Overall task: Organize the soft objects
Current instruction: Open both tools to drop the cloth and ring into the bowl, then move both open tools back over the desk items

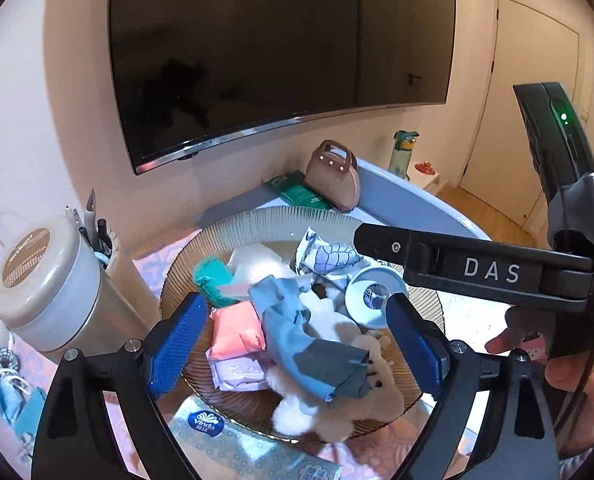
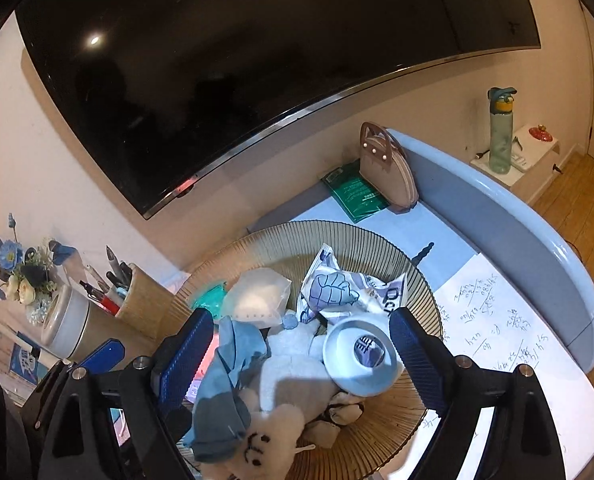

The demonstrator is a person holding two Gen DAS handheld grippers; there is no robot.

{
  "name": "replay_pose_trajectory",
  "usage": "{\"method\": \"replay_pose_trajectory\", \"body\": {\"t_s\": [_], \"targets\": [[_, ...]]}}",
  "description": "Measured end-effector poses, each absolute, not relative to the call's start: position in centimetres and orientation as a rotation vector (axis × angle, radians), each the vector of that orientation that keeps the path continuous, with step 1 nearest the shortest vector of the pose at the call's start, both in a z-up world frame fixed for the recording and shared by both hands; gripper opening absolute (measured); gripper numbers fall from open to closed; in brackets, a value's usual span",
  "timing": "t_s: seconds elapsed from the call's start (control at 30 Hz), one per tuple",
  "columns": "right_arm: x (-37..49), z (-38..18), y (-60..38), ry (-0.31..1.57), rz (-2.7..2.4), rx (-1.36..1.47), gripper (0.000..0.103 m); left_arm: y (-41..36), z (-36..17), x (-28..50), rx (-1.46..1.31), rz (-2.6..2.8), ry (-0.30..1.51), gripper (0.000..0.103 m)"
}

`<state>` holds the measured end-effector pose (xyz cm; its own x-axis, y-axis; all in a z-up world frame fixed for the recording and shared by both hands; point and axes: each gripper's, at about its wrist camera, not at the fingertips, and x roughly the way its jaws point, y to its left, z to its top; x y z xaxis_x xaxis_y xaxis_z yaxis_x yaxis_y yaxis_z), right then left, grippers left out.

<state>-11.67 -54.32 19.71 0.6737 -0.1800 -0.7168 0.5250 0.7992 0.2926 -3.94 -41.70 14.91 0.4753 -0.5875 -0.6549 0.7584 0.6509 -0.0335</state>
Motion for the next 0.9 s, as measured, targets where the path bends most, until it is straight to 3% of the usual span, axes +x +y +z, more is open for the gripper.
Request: {"method": "replay_pose_trajectory", "body": {"t_s": [0.43, 0.9], "targets": [[-12.1, 19.7, -50.9, 0.751, -0.394, 0.518, 0.089, -39.3, 14.6, -4.8, 0.295, -0.818, 0.688, 0.09], [-12.3, 19.7, -42.9, 0.778, -0.336, 0.48, 0.089, -31.4, 14.2, -4.3, 0.286, -0.761, 0.713, 0.09]]}}
